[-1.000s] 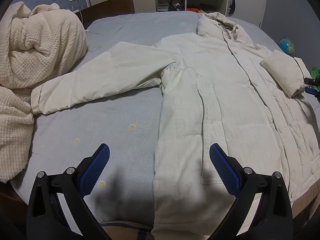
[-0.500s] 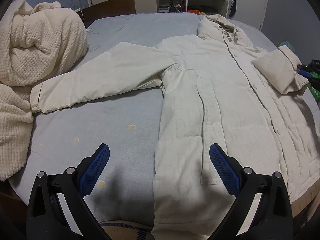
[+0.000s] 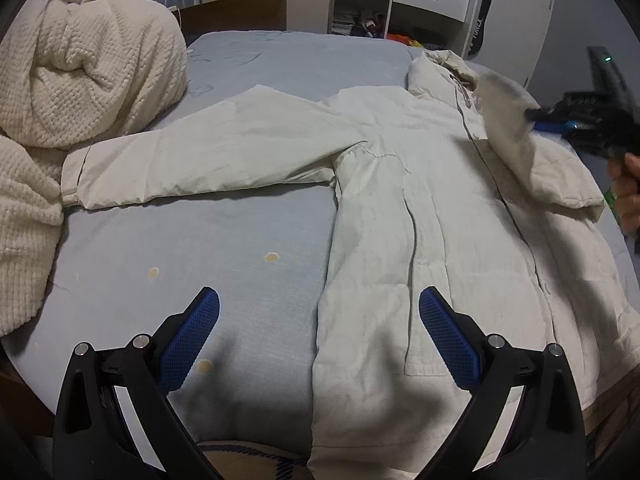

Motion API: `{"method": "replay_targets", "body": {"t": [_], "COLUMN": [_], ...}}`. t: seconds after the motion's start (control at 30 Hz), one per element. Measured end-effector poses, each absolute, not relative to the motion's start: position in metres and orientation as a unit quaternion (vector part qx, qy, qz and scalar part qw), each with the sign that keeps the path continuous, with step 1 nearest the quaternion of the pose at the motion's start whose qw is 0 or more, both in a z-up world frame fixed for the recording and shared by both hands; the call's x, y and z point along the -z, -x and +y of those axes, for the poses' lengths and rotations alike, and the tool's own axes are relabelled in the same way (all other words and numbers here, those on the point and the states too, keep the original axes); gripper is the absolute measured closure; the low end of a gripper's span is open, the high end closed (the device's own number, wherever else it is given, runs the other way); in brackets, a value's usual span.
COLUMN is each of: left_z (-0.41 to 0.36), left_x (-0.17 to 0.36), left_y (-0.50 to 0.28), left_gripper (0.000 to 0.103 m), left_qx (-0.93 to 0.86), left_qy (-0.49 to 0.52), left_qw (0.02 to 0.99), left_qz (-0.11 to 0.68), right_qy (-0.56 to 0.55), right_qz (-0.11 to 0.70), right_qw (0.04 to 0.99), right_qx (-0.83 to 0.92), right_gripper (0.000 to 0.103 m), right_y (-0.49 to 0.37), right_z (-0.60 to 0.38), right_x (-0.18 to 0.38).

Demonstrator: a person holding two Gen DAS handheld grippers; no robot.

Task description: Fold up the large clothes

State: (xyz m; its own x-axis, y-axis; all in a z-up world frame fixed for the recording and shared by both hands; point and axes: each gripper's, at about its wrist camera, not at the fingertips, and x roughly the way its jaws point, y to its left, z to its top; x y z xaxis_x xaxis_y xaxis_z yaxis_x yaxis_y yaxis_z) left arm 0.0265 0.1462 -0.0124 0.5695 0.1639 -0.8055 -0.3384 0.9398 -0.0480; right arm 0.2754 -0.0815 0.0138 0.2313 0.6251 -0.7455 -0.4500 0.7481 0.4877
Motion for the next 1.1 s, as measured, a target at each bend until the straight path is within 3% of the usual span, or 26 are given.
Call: {"method": "replay_targets", "body": {"t": [0.07, 0.1, 1.1], "left_z": [0.147, 0.147, 0.134], "left_x": [0.012, 0.012, 0.01], "left_y": [-0.026, -0.025, -0.059], "left_gripper": [0.007, 0.007, 0.007], "left_qx": [-0.143, -0.144, -0.11], "left_qy": [0.101, 0.101, 0.118], "left_qw": [0.881, 0.881, 0.878], "left_qz": [0.44, 0.44, 0.451], "right_qy": [-0.077, -0.08, -0.042], "right_qz": [0.529, 0.525, 0.538], "right_qw": [0.771, 0.772, 0.823], "right_qx": [-0.346, -0.349, -0.174], "right_gripper": [0.052, 0.049, 0.042], "right_y": [-0.268, -0.263, -0.179], "right_z": [-0.075, -0.076, -0.349], "right_x": [-0.005, -0.003, 0.046]}}
